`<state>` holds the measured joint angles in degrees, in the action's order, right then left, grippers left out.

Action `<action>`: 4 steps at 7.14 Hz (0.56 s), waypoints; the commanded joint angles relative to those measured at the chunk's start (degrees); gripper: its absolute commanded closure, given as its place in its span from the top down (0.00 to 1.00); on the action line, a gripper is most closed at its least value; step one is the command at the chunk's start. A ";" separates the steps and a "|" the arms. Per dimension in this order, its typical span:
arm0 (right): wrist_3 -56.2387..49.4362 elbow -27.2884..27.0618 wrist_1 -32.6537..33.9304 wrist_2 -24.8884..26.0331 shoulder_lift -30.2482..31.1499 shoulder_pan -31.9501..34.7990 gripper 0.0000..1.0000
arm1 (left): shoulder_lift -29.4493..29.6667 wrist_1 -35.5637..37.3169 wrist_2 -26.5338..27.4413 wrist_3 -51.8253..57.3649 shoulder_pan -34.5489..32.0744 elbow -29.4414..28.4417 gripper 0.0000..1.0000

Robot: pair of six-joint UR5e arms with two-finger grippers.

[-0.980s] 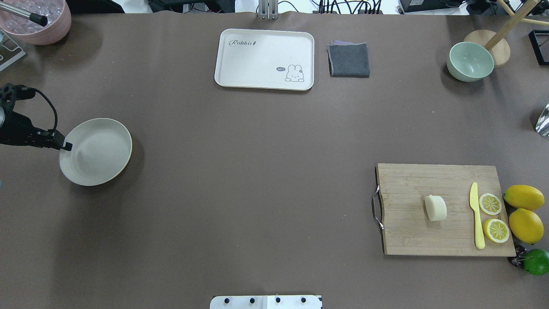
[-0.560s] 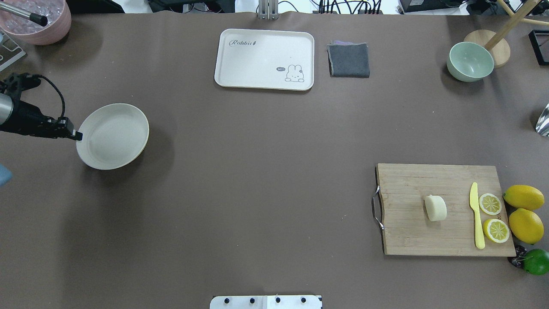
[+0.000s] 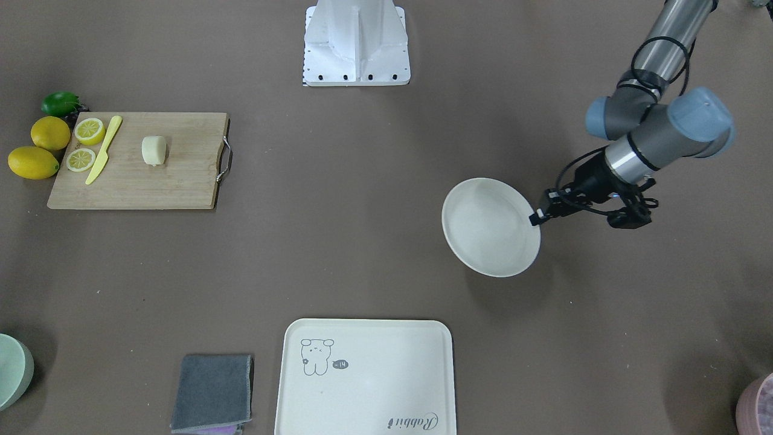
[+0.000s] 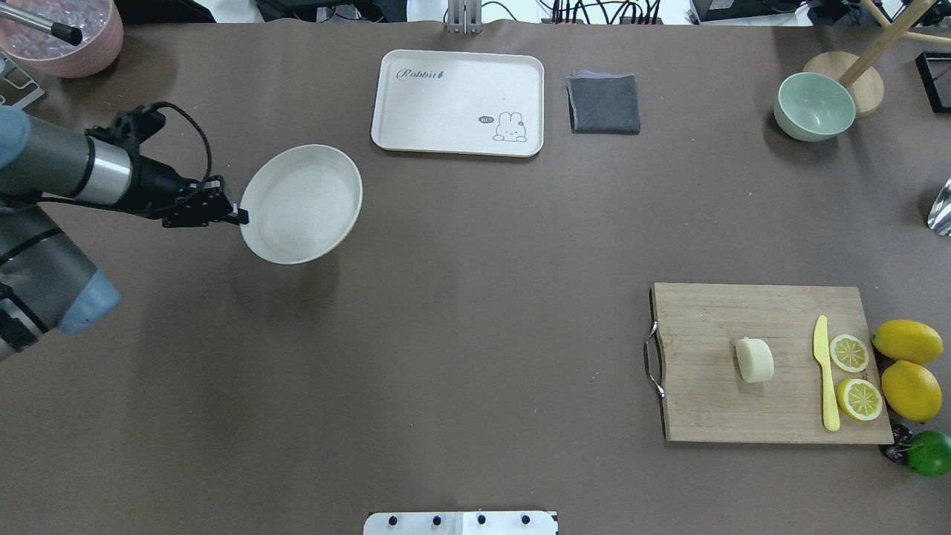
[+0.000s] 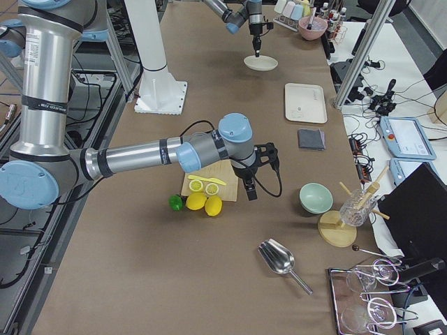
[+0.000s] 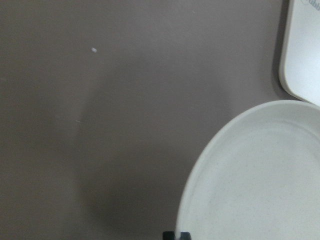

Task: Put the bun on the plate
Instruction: 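Push the white plate with the left gripper toward the table centre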

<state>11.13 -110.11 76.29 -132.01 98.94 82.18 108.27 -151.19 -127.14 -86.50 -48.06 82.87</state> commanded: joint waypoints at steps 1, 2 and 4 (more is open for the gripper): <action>0.12 -0.01 0.00 -0.09 0.03 0.00 1.00 | 6.22 4.81 10.46 -6.13 9.00 2.37 0.00; 0.12 -0.01 0.00 0.00 0.03 0.00 1.00 | 7.56 10.60 14.94 -6.23 13.74 5.35 0.00; 0.30 0.07 0.09 0.35 0.03 0.00 1.00 | 11.42 19.66 21.29 -6.23 19.47 6.43 0.00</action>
<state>11.37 -110.12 76.30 -131.89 98.96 82.18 117.36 -136.94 -109.45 -92.61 -32.10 88.50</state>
